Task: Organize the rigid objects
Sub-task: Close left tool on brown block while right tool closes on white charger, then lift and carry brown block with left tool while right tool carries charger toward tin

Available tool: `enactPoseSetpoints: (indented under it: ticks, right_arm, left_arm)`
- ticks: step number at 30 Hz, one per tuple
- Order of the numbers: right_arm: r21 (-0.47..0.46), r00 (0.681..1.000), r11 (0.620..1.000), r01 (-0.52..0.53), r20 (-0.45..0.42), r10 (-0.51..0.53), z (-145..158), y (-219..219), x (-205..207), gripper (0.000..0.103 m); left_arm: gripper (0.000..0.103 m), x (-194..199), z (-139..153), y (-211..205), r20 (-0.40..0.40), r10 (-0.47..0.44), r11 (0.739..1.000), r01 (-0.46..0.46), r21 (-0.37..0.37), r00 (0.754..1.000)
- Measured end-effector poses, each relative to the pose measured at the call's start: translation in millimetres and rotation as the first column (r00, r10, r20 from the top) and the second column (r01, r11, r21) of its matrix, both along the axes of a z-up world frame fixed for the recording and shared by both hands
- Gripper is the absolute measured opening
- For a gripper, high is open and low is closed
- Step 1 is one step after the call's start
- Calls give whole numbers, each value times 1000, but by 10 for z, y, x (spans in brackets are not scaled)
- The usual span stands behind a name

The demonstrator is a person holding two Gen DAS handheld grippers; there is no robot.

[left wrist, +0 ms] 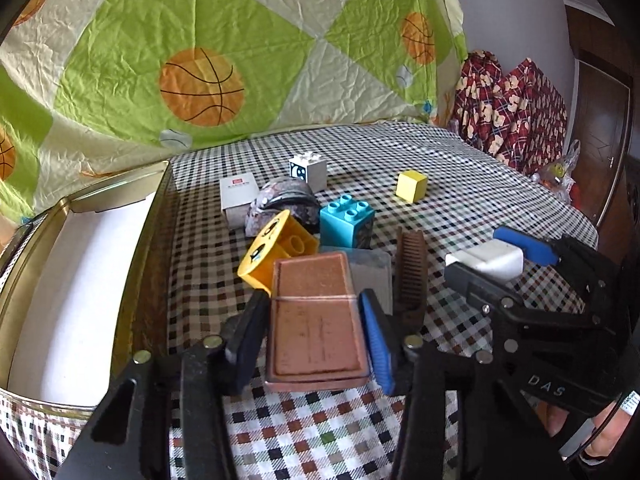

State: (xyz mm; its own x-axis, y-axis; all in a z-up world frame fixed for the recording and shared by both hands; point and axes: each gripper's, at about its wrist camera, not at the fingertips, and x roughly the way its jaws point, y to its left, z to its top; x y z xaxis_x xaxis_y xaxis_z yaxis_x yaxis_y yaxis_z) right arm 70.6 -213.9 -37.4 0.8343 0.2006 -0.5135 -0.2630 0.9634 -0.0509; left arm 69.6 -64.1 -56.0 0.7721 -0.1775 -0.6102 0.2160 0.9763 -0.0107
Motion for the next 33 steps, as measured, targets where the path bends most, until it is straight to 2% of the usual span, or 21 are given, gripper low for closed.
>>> enactPoseSetpoints:
  ticks: [4,9,15,22,33]
  right_arm:
    - [5,1000,1000,-1,30,1,61,15,51,69]
    - [35,997,999,-5,73,2,62,-23,22,69]
    - [17,995,1000,6,101,-7,66,3,-14,69]
    - [31,992,999,9,124,-12,71,-18,-43,69]
    - [56,983,998,-2,183,-9,84,-51,-135,69]
  left_arm:
    - [46,-27,-6,19,6,4,1000,-4,-12,1000]
    - [46,-71,-40,121,26,26,998,-24,-65,999]
    - [46,-122,-16,175,67,43,995,-37,-96,997]
    - [46,-231,23,200,146,75,993,-60,-106,987]
    - [46,-333,48,205,216,85,992,-63,-105,973]
